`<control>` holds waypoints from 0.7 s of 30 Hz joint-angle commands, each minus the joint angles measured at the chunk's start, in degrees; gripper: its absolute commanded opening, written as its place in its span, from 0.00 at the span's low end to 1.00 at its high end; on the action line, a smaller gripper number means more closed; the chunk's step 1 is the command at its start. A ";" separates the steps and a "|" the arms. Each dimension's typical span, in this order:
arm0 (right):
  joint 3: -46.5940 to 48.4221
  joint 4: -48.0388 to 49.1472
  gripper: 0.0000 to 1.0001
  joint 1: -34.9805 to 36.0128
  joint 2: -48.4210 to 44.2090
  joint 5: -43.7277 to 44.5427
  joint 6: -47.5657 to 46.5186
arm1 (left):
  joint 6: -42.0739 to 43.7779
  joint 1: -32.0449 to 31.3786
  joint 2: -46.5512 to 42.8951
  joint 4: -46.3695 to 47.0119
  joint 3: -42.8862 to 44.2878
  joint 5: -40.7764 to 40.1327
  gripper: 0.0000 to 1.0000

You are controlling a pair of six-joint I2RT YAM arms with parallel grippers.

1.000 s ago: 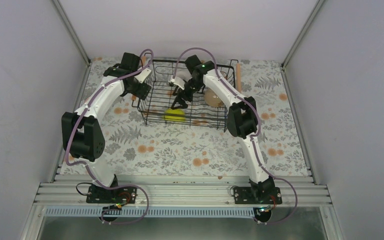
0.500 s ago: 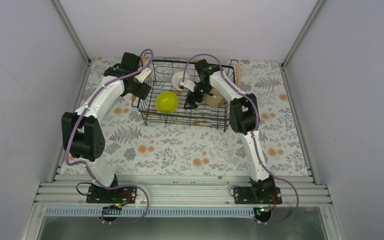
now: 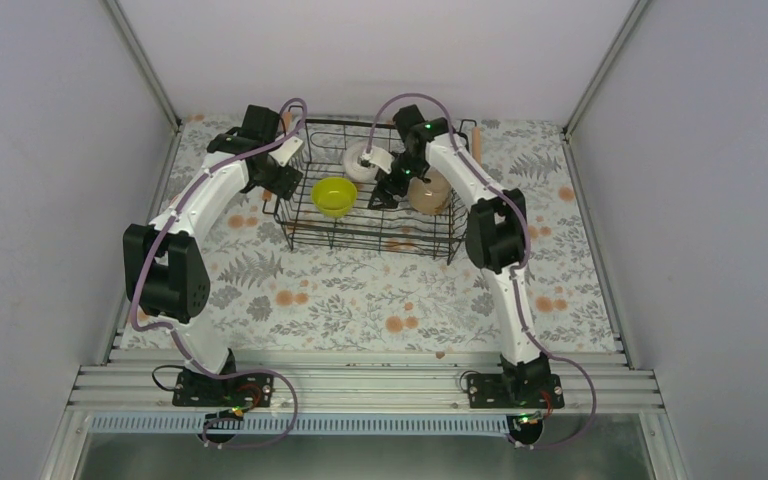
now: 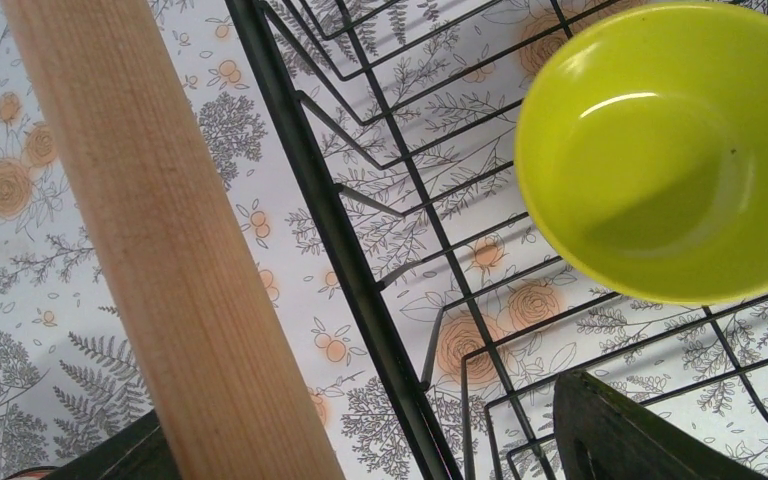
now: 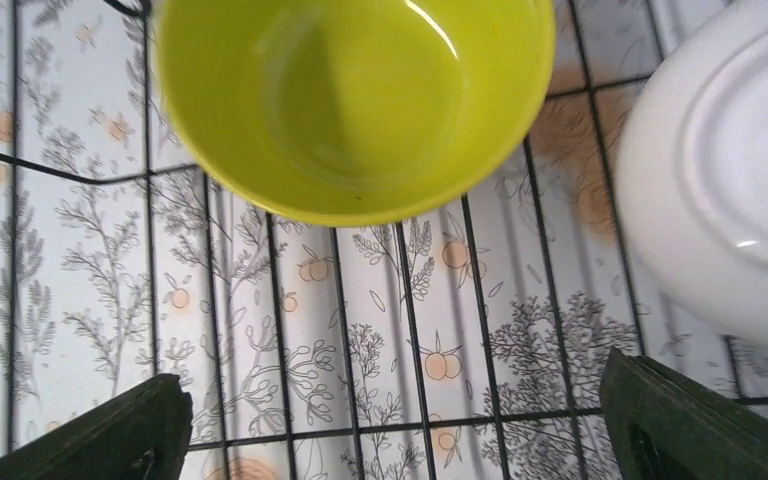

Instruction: Unload the bowls from the dish rack

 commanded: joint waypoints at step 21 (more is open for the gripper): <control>-2.78 11.55 0.85 9.74 -4.02 9.52 0.51 | 0.31 0.37 -2.45 -0.20 0.23 1.63 0.79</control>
